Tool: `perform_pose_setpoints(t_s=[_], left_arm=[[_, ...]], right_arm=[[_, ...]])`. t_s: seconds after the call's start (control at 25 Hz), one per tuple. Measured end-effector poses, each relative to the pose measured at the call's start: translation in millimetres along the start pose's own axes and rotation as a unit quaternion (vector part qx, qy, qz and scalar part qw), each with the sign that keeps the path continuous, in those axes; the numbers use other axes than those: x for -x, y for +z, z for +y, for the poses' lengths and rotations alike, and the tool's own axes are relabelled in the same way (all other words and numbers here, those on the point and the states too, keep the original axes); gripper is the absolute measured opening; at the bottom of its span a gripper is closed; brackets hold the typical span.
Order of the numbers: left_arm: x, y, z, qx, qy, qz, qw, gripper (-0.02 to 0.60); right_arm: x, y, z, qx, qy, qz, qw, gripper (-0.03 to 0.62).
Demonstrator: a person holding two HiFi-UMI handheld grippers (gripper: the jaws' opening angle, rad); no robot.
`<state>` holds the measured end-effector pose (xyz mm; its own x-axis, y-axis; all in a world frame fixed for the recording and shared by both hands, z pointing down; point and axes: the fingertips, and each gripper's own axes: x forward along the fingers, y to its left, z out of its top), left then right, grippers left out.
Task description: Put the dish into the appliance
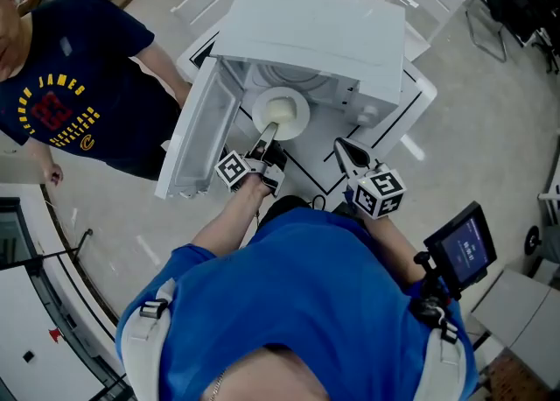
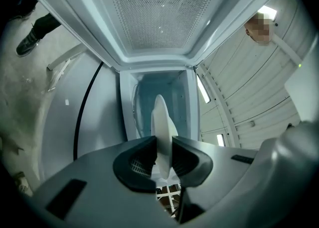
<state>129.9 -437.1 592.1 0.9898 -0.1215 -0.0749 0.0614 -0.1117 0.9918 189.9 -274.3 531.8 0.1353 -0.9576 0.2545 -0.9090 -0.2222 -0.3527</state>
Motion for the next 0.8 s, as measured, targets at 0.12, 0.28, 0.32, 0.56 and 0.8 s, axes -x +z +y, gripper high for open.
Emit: perform_pose_setpoints(t_s=[0.12, 0.28, 0.32, 0.56, 0.8], left_arm=[[-12.3, 6.1, 7.6, 0.005, 0.002, 0.004, 1.0, 0.066], [-22.5, 12.7, 24.7, 0.005, 0.021, 0.008, 0.9997, 0.066], [-24.3, 13.4, 27.9, 0.005, 0.026, 0.008, 0.9996, 0.066], [-37.5, 19.1, 35.4, 0.007, 0.035, 0.011, 0.9993, 0.066], [-50.0, 21.5, 35.9, 0.02, 0.033, 0.008, 0.9992, 0.066]], right_arm=[[-3.3, -0.3, -5.1, -0.004, -0.011, -0.001, 1.0, 0.001], [-5.4, -0.7, -9.4, -0.009, -0.02, -0.002, 1.0, 0.001], [-5.2, -0.8, -9.9, -0.009, -0.021, -0.003, 1.0, 0.002], [-7.2, 1.0, -12.5, -0.012, -0.029, -0.001, 1.0, 0.002], [-6.9, 2.3, -14.2, -0.014, -0.035, 0.0, 0.999, 0.002]])
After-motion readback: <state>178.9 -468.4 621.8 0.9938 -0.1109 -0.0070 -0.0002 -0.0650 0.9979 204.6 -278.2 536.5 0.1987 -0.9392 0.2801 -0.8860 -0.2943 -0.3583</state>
